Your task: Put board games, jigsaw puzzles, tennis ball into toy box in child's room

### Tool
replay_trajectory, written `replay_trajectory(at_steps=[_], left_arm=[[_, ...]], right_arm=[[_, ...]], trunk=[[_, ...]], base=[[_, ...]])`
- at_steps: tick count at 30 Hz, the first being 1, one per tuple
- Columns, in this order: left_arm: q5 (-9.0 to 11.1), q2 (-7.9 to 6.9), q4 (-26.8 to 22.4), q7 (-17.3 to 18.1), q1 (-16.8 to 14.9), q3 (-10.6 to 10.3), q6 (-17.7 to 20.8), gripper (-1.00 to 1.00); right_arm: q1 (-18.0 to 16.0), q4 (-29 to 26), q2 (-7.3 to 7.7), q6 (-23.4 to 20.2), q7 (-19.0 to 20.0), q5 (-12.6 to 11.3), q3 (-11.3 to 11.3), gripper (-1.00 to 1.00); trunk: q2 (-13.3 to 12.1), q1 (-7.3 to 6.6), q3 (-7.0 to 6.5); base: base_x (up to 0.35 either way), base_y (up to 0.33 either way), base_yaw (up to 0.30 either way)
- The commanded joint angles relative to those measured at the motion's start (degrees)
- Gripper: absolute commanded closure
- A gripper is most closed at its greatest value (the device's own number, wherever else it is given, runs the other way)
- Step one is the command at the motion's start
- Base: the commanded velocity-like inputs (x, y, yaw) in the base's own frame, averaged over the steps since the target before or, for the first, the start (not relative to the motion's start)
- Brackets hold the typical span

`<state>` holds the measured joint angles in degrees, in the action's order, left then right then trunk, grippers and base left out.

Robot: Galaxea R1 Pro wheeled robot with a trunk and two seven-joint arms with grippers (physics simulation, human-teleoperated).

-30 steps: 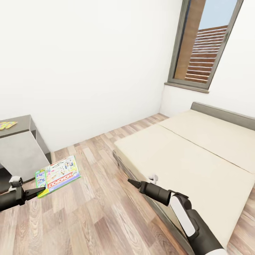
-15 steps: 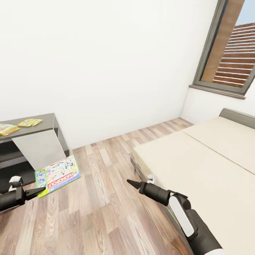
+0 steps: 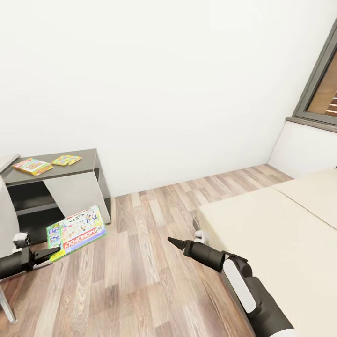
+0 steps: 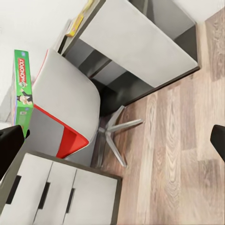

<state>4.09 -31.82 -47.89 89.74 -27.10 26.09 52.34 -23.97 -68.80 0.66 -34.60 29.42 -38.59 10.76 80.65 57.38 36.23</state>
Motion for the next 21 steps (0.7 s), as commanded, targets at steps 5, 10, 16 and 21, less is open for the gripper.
replay_trajectory(at_steps=[5,10,16,21], left_arm=[[0.10,0.22,-0.01,0.26,-0.06,-0.01,0.60,1.00],[0.21,0.19,-0.01,0.26,-0.06,0.05,0.81,1.00],[0.25,0.10,-0.07,0.26,-0.06,0.10,1.29,1.00],[0.15,0.07,-0.09,0.26,-0.06,0.10,1.35,1.00]], right_arm=[[-0.02,-0.02,0.04,-0.29,-0.06,-0.34,0.05,-1.00],[-0.02,0.03,0.02,-0.29,-0.10,-0.34,0.05,-1.00],[-0.02,0.08,-0.02,0.51,-0.15,-0.36,0.05,-1.00],[-0.02,0.12,0.03,1.53,-0.15,-0.35,1.07,-1.00]], trunk=[[0.03,0.03,0.05],[0.03,0.03,0.05],[-2.38,-1.29,-1.03],[-4.39,-2.39,-1.92]], base=[[0.166,0.000,0.291],[0.026,0.000,0.291],[0.002,0.000,0.291],[0.000,0.000,0.291]])
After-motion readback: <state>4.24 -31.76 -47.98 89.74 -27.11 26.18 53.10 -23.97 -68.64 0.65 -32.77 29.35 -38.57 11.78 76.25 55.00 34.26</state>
